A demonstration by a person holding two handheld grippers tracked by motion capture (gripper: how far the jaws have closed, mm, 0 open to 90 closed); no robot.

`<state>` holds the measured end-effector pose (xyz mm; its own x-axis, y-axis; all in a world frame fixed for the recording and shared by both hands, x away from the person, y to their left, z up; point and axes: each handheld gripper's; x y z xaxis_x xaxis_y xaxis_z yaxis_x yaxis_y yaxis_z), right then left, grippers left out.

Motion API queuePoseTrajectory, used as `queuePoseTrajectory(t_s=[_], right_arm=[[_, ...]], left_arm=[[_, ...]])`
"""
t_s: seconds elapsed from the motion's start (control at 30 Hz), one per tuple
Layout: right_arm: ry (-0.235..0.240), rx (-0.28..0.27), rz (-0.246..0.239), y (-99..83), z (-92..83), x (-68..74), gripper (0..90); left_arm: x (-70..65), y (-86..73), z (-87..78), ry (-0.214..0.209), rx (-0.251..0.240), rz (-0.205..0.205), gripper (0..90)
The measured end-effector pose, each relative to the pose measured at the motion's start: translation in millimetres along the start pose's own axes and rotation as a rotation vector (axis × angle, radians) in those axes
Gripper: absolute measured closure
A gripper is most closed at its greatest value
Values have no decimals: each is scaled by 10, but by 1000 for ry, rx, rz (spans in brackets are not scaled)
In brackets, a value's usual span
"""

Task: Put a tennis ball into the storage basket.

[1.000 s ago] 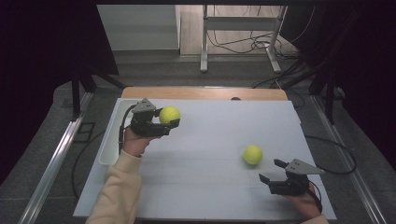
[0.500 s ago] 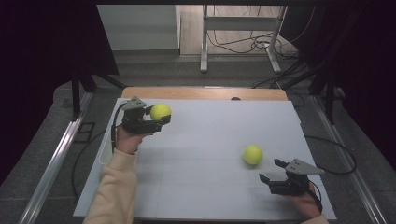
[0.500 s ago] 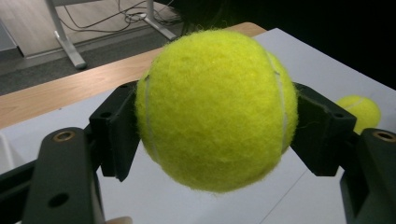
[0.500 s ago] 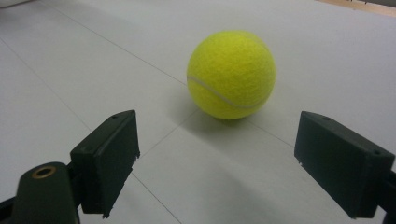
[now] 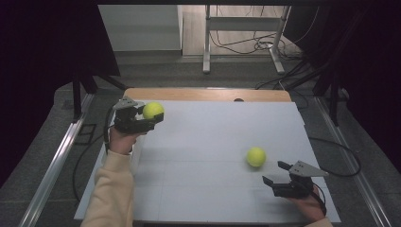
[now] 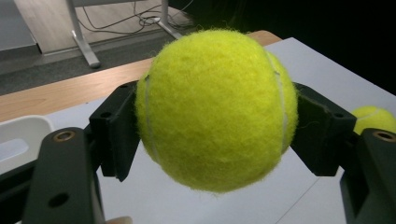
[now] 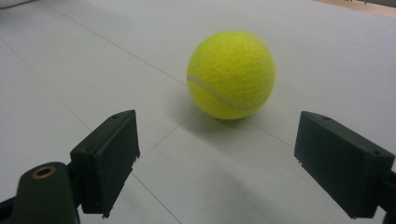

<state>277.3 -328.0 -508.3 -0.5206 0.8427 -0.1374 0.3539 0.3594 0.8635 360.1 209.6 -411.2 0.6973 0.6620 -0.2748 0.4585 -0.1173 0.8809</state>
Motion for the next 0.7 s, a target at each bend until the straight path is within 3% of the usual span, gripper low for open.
queuePoseTrajectory(t_s=[0.53, 0.7], right_arm=[[-2, -2, 0, 3, -3, 1, 145], [1, -10, 4, 11, -12, 2, 145]], left_arm=[[200, -50, -229, 53, -44, -50, 260], [272, -119, -252, 93, -31, -79, 260]])
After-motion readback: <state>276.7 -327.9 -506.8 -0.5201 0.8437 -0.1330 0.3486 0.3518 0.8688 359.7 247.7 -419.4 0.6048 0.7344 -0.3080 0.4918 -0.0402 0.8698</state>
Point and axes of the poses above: each handheld gripper's, and its own axes: z roughly forward along the jaws, y roughly out of its top, x roughly to its left, and after that the axes turned 14 degrees about -y, right-handed
